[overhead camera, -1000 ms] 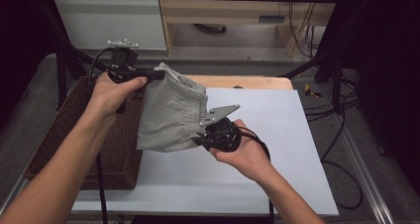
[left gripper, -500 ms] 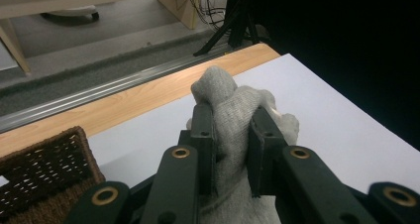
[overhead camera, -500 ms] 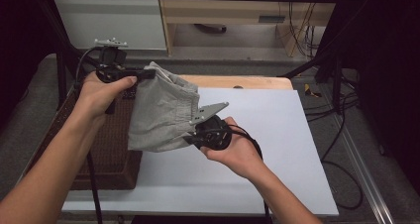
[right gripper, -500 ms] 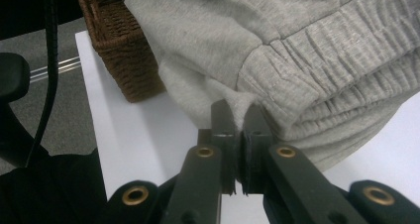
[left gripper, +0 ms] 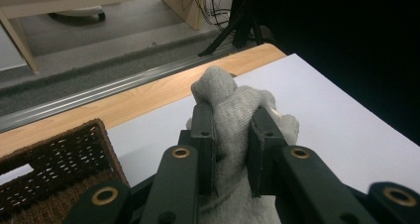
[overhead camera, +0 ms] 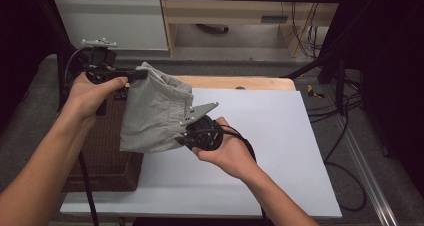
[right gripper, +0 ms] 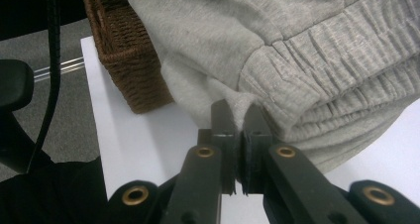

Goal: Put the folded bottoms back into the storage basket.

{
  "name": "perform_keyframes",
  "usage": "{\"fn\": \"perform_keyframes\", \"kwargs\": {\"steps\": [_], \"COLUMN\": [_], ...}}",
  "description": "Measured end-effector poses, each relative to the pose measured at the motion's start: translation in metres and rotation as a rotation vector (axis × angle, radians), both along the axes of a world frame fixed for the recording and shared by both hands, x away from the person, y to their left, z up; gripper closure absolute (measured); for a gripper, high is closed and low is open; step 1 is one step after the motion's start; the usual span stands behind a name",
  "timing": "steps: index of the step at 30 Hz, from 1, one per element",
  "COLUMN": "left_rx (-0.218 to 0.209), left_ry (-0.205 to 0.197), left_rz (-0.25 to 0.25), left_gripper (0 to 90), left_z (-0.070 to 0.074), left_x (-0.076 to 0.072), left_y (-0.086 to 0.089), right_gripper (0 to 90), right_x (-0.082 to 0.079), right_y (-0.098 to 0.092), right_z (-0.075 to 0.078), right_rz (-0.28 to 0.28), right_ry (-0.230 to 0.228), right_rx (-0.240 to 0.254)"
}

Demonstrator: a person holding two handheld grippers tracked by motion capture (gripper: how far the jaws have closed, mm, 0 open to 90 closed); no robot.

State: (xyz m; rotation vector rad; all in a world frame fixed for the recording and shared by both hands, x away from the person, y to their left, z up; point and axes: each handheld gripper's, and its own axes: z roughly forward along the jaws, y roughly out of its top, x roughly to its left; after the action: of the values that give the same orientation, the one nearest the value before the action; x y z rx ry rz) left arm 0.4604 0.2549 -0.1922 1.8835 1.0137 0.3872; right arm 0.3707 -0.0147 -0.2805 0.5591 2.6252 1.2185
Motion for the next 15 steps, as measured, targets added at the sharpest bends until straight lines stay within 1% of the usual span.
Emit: {"fn": "perform_keyframes", "kwargs": {"steps": [4, 7, 11, 13, 15], "left_rx": [0.007, 0.004, 0.003, 0.004, -0.005], "left_ry": [0.003, 0.001, -0.001, -0.003, -0.009], "left_rz": [0.002, 0.001, 0.007, 0.009, 0.018], "left_gripper": [76.8, 76.7, 76.8, 76.8, 76.8], "left_z": [0.000, 0.000, 0.001, 0.002, 0.002], "left_x": [-0.001, -0.002, -0.003, -0.003, -0.004], "left_y": [0.005, 0.008, 0.011, 0.014, 0.020], "right_gripper": [87.5, 87.5, 87.5, 87.5, 87.5], "right_x": [0.001, 0.000, 0.000, 0.000, 0.001], "right_y": [0.007, 0.012, 0.019, 0.022, 0.025], "right_z": [-0.002, -0.001, 0.001, 0.001, 0.001], "right_rz": [0.005, 0.007, 0.013, 0.018, 0.017], "right_ry": [0.000, -0.010, -0.016, -0.018, -0.020], "right_rx": [-0.010, -0.022, -0.012, -0.016, -0.018]}}
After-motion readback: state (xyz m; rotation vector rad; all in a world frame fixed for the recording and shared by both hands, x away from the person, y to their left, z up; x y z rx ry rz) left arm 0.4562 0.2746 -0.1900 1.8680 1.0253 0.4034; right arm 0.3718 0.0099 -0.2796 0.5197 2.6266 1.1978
